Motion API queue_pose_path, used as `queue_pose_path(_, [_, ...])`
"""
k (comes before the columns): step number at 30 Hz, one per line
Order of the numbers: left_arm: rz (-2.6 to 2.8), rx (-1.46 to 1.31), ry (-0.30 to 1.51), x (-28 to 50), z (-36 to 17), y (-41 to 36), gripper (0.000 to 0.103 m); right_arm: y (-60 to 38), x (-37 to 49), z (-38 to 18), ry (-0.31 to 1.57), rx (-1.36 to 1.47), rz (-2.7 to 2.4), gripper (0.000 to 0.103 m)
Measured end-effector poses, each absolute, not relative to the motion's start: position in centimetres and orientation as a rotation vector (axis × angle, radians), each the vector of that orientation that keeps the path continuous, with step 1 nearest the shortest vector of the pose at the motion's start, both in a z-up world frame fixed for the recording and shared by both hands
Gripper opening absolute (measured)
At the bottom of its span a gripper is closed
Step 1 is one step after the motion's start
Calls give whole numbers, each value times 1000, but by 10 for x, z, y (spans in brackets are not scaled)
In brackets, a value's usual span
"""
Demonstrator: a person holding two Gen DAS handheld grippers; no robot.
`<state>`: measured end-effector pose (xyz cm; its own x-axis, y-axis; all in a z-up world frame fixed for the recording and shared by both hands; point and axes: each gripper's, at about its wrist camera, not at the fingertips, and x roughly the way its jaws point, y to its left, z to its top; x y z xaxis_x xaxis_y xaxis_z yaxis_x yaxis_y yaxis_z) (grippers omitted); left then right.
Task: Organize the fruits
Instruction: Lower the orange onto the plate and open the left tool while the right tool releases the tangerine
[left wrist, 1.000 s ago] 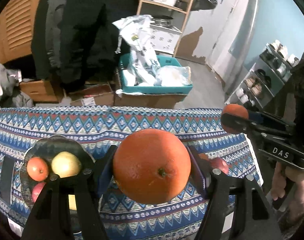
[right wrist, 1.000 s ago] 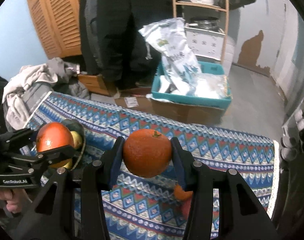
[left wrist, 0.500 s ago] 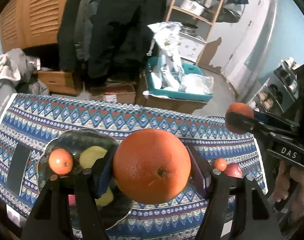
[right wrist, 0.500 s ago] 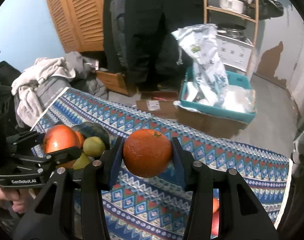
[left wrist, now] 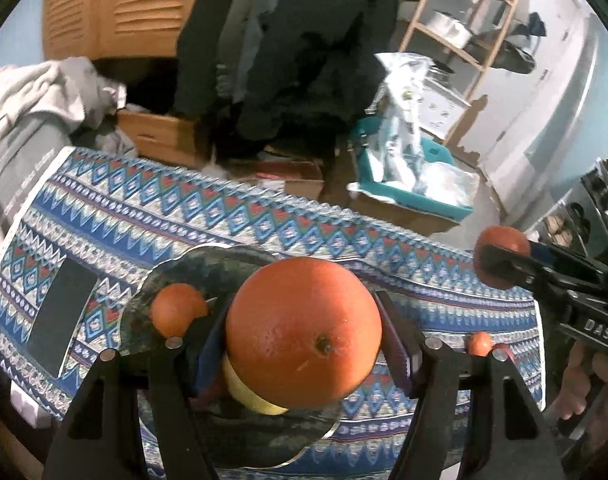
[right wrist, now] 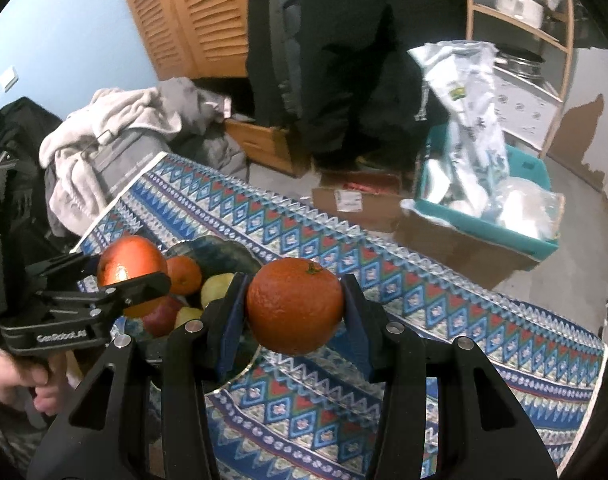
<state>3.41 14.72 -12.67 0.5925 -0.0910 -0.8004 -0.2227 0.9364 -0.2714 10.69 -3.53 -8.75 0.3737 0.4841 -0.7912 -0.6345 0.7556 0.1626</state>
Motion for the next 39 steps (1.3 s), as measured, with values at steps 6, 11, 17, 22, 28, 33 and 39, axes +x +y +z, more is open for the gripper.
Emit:
queue_pose_path(6, [109,-442,999,34,-154,177,70,-10,107,-98,974,-209,753,46])
queue_pose_path(11, [135,-458,1034,33,-173,190,70,8,110,-109,1000,-225,780,46])
queue_pose_path(17, [128,-436,1070,36,-190,194,70,27,113,-126,1040,-243,794,46])
queue_pose_path(22, [136,-448,1094,37,-201,199,70,35,113,-138,1064,-262,798,46])
queue_pose_path(28, [132,-459,1135,41,-214,202,70,46,110,-152,1093,-289,811,46])
queue_pose_path(33, [123,-458,1142,43,-220,199,70,49,108,-161,1119,-300,816,46])
queue_pose_path(39, [123,-475,1118,37,-207,201,71,52,105,-170,1143,-306,824,46])
